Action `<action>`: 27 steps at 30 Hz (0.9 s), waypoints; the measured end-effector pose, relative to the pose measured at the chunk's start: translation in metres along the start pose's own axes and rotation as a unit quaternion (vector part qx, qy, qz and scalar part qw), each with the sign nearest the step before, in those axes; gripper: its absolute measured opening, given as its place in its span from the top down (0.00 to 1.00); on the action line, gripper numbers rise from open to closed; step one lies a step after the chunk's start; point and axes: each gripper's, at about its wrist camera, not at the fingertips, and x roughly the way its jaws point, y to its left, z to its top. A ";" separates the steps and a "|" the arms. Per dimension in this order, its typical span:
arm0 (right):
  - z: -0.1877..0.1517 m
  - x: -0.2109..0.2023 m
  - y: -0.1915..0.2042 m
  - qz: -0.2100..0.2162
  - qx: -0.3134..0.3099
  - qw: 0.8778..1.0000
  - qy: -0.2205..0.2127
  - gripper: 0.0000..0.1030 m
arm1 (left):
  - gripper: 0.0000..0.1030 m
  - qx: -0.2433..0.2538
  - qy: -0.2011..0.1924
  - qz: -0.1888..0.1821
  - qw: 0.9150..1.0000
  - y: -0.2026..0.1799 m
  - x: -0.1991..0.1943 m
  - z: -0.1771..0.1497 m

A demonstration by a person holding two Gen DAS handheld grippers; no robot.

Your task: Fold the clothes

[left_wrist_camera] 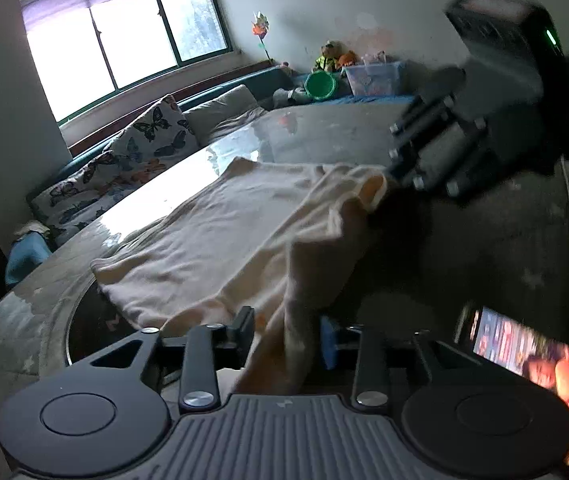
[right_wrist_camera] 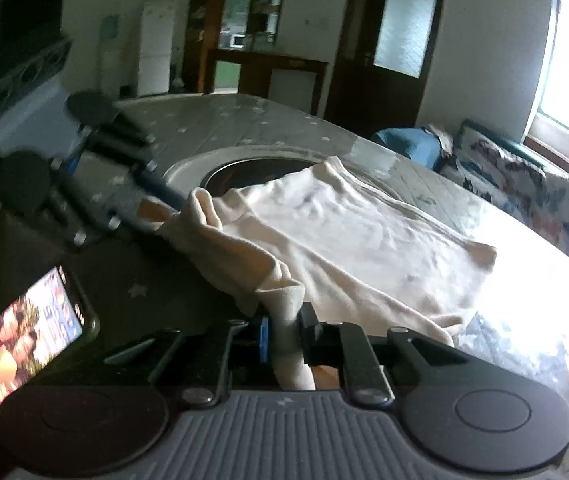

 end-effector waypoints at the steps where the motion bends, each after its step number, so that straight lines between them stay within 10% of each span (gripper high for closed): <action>1: 0.001 0.000 -0.002 0.000 0.006 1.000 0.000 0.87 | 0.63 0.006 0.003 0.002 1.000 -0.002 0.000 -0.002; 9: -0.002 0.004 0.003 -0.012 -0.009 1.000 0.004 0.86 | 0.64 0.043 0.013 0.023 0.999 -0.007 0.002 -0.014; 14: -0.007 0.004 0.012 -0.018 -0.025 1.000 0.004 0.85 | 0.87 0.021 0.013 0.024 0.999 0.000 0.005 -0.014; 27: -0.008 -0.040 0.032 -0.001 -0.027 0.999 -0.017 0.90 | 0.90 -0.023 -0.014 0.012 1.000 -0.005 -0.034 -0.003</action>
